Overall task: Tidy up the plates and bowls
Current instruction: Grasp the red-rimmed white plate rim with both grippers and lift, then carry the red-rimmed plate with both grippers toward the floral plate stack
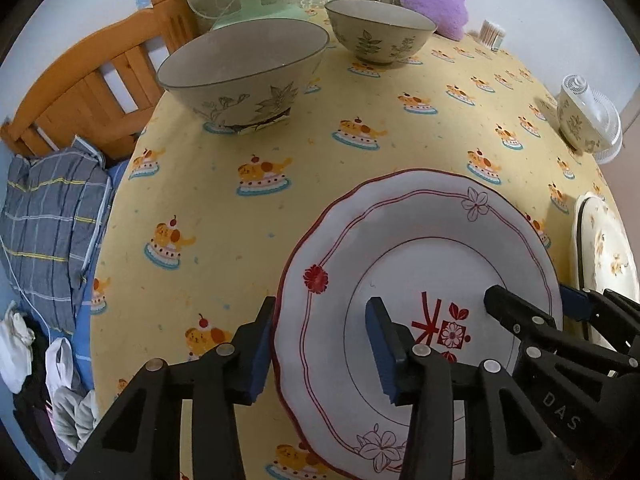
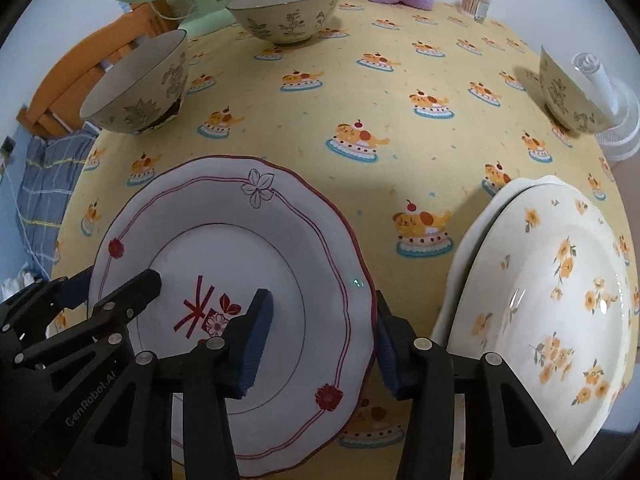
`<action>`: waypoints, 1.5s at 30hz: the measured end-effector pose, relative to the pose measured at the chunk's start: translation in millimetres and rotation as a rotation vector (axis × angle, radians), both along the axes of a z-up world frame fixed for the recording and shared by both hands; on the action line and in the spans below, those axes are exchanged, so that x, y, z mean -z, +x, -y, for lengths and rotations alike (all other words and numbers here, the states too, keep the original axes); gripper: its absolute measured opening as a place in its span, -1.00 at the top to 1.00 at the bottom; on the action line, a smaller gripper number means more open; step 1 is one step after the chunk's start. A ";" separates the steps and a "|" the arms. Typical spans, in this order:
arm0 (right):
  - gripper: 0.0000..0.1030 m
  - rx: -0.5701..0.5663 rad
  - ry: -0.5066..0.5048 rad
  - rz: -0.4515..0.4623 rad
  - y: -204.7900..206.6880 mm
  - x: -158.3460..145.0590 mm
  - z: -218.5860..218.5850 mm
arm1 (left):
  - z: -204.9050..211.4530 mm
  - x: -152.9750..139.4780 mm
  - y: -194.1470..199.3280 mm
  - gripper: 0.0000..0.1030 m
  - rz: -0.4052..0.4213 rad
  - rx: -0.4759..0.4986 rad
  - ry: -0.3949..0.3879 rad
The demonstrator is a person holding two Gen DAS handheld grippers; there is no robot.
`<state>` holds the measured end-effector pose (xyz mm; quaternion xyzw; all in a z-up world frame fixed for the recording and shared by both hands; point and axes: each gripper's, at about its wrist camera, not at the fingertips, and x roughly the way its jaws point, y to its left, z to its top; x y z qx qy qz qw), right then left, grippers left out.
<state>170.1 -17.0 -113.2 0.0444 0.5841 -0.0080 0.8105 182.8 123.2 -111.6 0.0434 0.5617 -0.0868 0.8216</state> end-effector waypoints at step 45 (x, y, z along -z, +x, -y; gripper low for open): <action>0.00 0.097 -0.053 0.128 -44.7 -84.4 97.0 | 113.7 -75.7 -46.5 0.07 0.121 0.051 -0.019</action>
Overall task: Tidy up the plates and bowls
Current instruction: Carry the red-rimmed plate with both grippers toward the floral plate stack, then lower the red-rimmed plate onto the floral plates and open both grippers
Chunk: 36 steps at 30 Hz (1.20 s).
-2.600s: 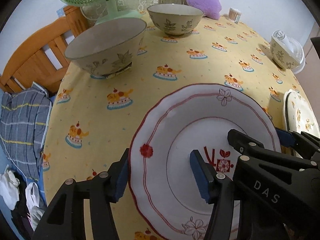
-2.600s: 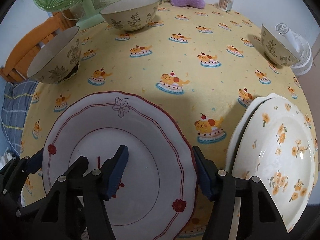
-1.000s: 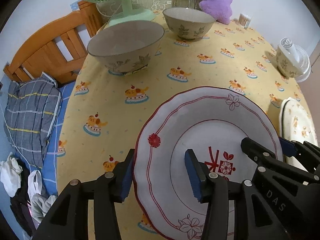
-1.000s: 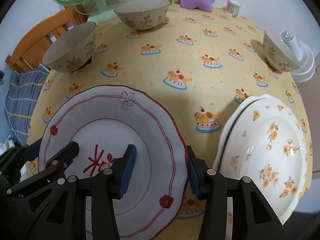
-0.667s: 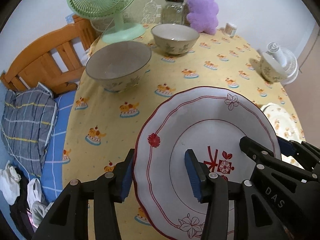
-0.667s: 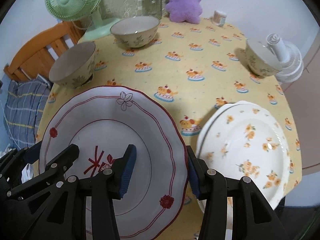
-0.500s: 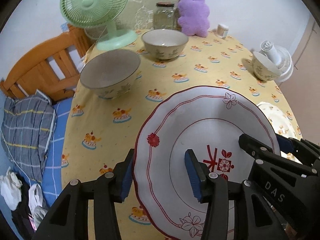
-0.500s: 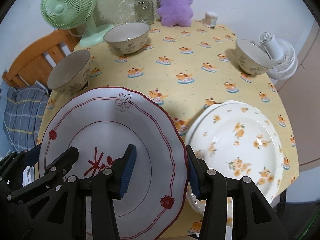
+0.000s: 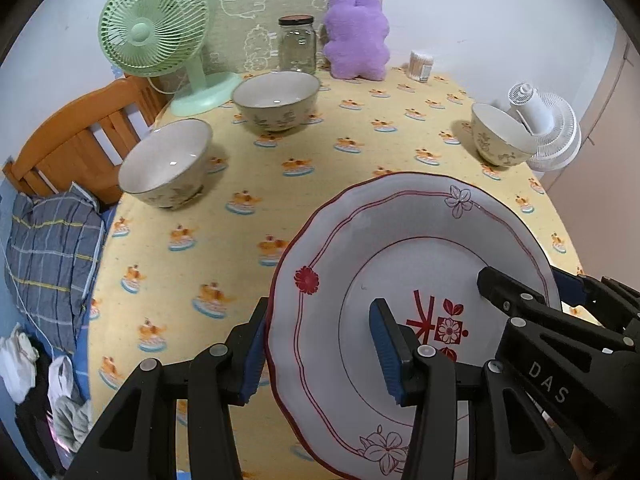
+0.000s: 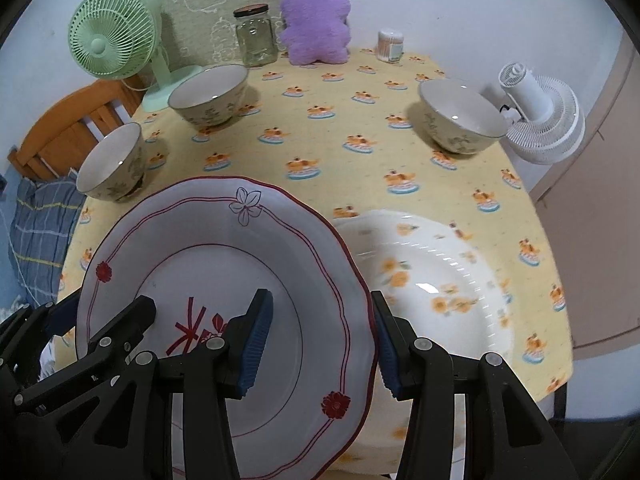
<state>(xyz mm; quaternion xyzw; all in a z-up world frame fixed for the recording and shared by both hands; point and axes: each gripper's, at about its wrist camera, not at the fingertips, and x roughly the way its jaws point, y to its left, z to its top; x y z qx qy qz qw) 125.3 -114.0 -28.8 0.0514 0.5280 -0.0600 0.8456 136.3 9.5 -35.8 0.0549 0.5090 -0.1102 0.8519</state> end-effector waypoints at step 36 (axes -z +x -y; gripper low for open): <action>0.00 -0.066 -0.035 -0.126 -9.6 43.6 132.9 | 123.4 49.0 -13.9 0.02 -0.118 -0.087 0.018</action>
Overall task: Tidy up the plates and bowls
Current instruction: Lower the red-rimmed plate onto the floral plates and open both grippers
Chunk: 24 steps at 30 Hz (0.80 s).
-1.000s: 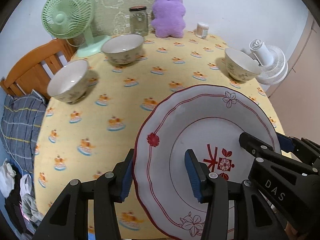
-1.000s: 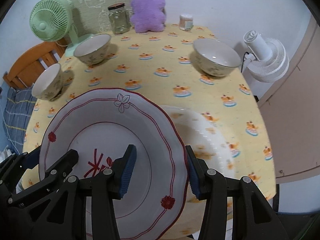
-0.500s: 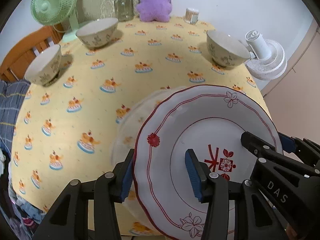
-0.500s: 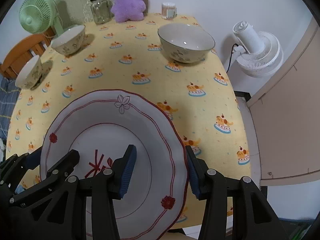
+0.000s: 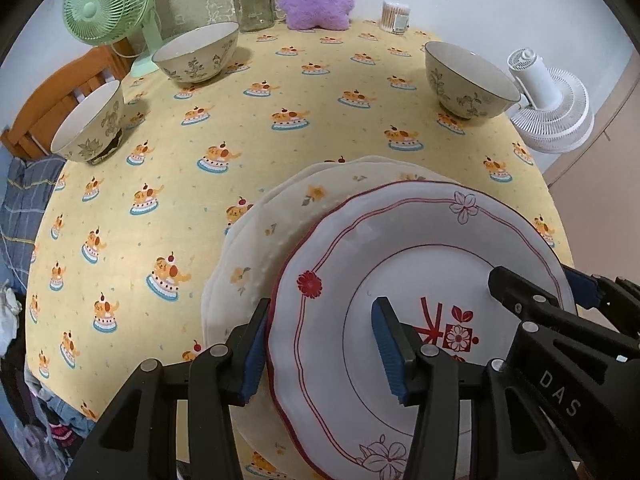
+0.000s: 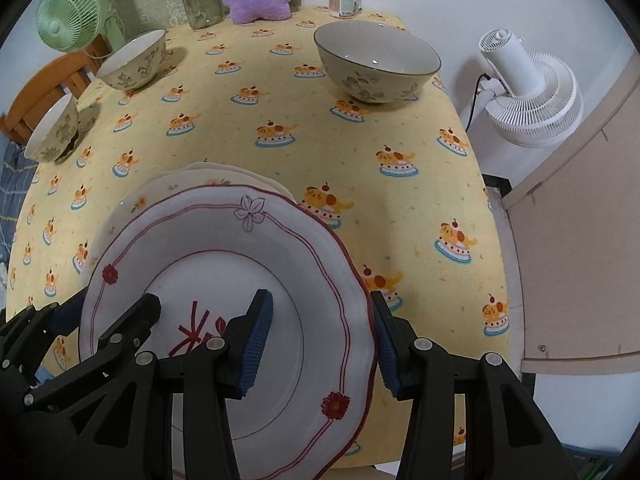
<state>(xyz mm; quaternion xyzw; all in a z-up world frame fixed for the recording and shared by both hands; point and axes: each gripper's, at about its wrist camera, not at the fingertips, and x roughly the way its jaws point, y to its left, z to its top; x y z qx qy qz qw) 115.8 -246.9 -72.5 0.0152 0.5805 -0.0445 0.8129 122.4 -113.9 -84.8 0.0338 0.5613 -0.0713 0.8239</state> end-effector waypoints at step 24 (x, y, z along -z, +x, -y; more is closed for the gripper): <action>0.57 -0.031 0.021 0.056 -8.3 -15.3 15.1 | 6.9 -2.7 2.9 0.02 0.018 -0.029 0.071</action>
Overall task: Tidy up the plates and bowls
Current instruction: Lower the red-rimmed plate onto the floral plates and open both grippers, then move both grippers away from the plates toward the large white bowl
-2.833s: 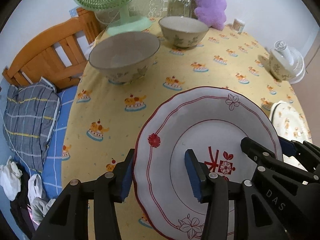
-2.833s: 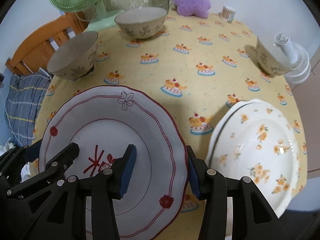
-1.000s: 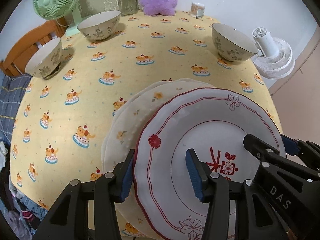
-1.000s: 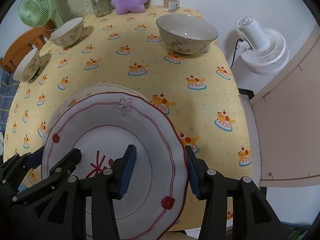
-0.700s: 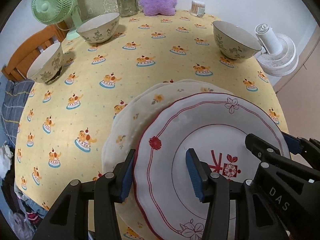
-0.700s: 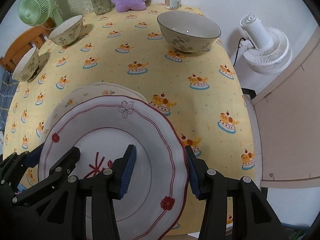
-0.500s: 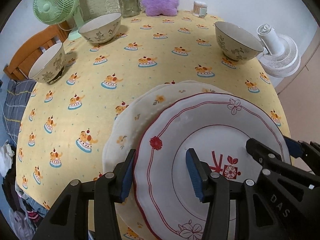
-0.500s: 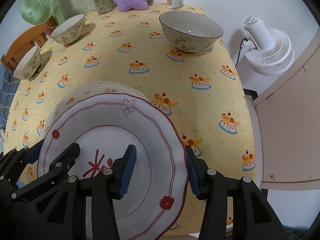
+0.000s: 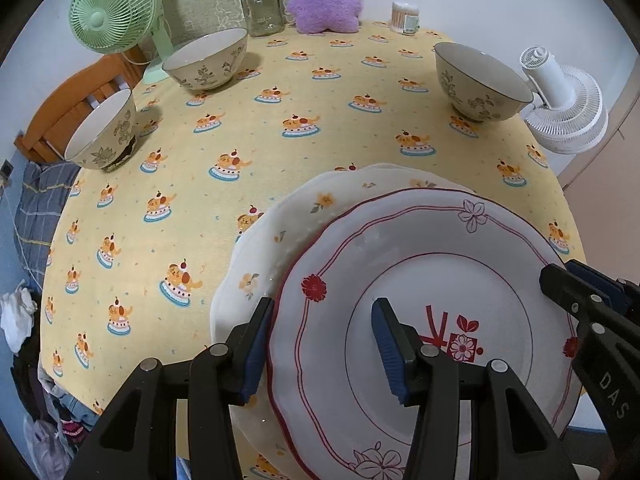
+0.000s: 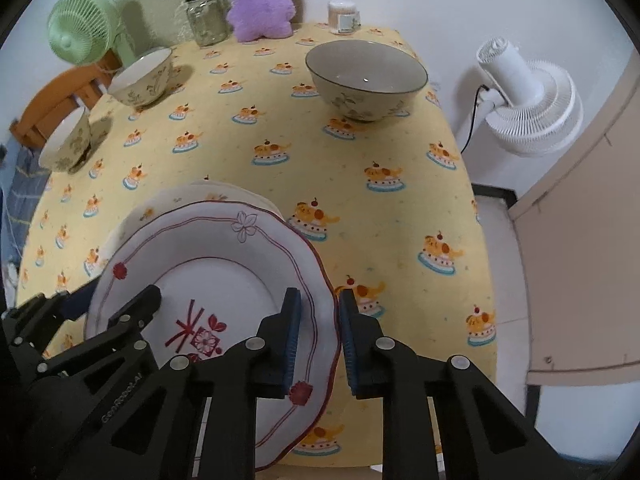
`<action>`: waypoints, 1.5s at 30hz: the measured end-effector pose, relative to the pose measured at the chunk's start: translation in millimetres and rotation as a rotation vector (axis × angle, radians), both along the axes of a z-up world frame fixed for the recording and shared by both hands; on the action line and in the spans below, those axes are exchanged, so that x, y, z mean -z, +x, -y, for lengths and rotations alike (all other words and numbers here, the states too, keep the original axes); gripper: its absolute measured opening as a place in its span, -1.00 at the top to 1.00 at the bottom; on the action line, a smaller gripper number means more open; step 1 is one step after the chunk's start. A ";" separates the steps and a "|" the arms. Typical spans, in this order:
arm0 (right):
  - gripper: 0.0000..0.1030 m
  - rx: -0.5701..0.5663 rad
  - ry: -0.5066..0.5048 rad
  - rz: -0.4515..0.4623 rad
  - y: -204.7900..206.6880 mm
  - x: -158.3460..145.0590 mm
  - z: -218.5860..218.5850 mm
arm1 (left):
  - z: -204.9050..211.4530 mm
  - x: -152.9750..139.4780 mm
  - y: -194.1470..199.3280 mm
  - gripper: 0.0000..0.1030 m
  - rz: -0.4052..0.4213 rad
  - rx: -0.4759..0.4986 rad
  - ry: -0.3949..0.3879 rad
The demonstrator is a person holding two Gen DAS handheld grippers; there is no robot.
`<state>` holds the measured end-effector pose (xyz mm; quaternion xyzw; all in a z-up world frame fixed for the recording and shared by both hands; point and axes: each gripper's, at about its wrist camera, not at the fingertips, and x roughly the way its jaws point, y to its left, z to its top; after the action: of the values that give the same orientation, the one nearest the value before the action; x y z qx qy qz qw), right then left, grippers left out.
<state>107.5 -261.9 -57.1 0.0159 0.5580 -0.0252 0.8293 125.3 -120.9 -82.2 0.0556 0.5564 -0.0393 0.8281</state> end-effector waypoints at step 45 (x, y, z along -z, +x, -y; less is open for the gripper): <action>-0.41 0.116 0.001 -0.040 7.5 9.9 -42.9 | -68.6 -11.6 6.5 -0.68 0.016 0.056 -0.084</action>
<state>115.0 -219.1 -67.0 0.0482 0.5727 -0.0734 0.8150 131.8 -52.3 -70.5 0.0364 0.5460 -0.0853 0.8326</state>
